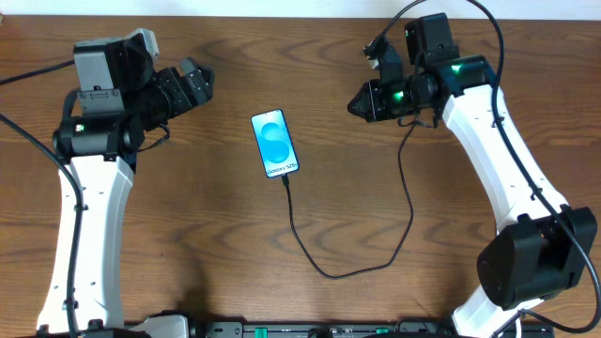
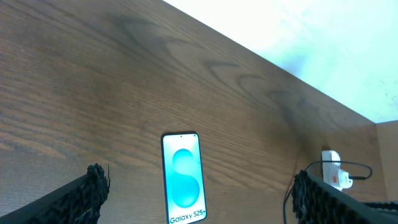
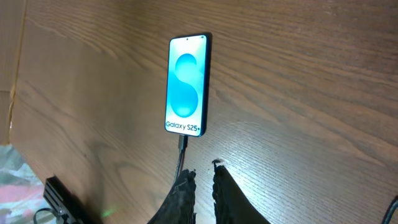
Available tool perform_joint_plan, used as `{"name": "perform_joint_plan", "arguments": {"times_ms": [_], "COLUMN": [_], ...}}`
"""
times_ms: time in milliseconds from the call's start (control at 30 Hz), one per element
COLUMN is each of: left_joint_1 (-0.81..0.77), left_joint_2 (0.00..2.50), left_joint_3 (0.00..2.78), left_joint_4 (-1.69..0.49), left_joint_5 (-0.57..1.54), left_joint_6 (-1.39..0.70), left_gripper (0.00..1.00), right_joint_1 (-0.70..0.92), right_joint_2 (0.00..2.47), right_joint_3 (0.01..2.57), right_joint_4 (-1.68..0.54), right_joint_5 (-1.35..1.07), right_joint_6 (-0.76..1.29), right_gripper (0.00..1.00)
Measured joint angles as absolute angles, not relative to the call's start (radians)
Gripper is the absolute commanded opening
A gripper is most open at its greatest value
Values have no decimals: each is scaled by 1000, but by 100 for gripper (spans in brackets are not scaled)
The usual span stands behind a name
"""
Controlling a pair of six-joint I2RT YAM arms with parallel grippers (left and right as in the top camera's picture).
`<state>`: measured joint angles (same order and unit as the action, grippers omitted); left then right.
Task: Plug charger to phone and switch on socket
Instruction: 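Release the phone and raise the left gripper away to the left, then move the right gripper to the power strip's orange switch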
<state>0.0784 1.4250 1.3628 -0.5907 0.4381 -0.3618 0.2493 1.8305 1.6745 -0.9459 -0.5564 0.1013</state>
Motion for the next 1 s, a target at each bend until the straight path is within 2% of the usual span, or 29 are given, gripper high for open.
{"name": "perform_joint_plan", "arguments": {"times_ms": [100, 200, 400, 1000], "left_joint_1": [78, 78, 78, 78], "left_joint_2": [1425, 1425, 1425, 1425], "left_joint_3": [1363, 1363, 1363, 1363], "left_joint_4": [-591, -591, -591, -591], "left_joint_5": [438, 438, 438, 438], "left_joint_6": [-362, -362, -362, -362], "left_gripper": [95, 95, 96, 96], "right_joint_1": [249, 245, 193, -203], "right_joint_2": [1831, 1831, 1831, 1831], "right_joint_3": [1674, 1674, 1674, 1674], "right_joint_4": [-946, -945, -955, -984], "right_joint_5": [-555, -553, -552, -545], "right_joint_6": [101, 101, 104, 127], "right_gripper": [9, 1, 1, 1]}}
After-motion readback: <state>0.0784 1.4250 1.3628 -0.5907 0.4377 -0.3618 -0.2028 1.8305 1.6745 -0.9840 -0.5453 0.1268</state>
